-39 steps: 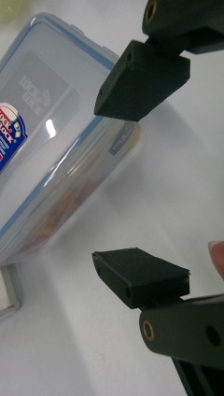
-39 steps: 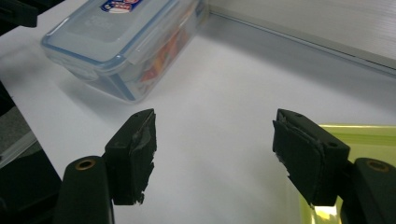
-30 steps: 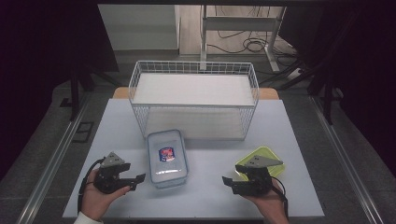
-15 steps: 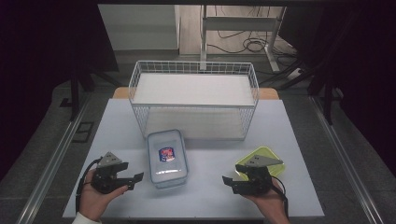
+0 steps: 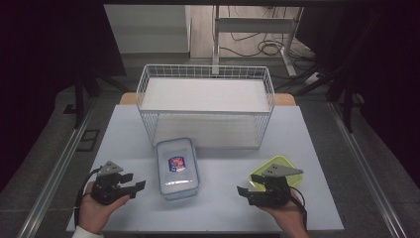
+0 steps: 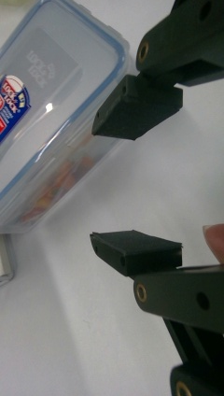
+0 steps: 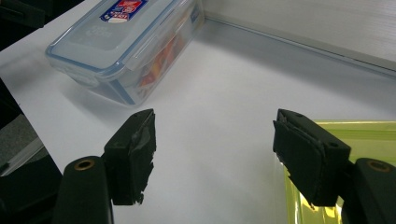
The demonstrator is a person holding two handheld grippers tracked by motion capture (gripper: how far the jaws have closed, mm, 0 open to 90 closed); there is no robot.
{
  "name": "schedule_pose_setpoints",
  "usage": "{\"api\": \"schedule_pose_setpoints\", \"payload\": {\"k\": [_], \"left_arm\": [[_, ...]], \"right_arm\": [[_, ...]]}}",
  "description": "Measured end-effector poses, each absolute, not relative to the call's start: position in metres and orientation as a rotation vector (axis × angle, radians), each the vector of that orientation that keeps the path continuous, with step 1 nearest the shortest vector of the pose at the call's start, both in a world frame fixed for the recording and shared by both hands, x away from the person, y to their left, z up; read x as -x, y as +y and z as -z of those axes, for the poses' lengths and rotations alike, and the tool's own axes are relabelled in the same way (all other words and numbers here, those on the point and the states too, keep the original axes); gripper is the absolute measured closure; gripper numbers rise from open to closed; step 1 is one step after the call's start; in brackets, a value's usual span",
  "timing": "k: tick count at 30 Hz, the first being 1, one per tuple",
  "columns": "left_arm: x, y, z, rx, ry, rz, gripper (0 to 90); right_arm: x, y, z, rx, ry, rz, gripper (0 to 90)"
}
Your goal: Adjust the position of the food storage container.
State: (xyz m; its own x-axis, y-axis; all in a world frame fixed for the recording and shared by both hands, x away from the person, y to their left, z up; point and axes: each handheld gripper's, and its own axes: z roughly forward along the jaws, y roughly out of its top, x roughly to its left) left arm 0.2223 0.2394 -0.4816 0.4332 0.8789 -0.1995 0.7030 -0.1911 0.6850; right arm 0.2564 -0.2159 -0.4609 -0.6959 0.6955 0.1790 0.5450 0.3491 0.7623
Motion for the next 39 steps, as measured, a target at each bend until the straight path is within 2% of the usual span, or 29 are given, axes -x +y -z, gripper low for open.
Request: {"api": "schedule_pose_setpoints", "payload": {"k": [5, 8, 13, 22, 30, 39], "left_arm": [[-0.221, 0.236, 0.482, -1.975, 1.319, -0.292, 42.6], [-0.221, 0.228, 0.486, -2.028, 1.294, -0.281, 46.0], [-0.226, 0.222, 0.490, -2.090, 1.285, -0.214, 64.5], [-0.239, 0.213, 0.499, -2.144, 1.294, -0.155, 89.4], [-0.240, 0.197, 0.501, -2.160, 1.238, -0.084, 90.0], [-0.238, 0.178, 0.505, -2.210, 1.188, -0.060, 90.0]], "right_arm": [[-0.257, -0.216, 0.460, -1.131, 2.432, -1.265, 30.1], [-0.258, -0.216, 0.458, -1.129, 2.428, -1.266, 30.2], [-0.258, -0.217, 0.458, -1.139, 2.421, -1.260, 30.2], [-0.258, -0.222, 0.458, -1.153, 2.412, -1.250, 30.1], [-0.259, -0.222, 0.459, -1.162, 2.412, -1.242, 30.2], [-0.259, -0.222, 0.458, -1.155, 2.411, -1.246, 30.2]]}}
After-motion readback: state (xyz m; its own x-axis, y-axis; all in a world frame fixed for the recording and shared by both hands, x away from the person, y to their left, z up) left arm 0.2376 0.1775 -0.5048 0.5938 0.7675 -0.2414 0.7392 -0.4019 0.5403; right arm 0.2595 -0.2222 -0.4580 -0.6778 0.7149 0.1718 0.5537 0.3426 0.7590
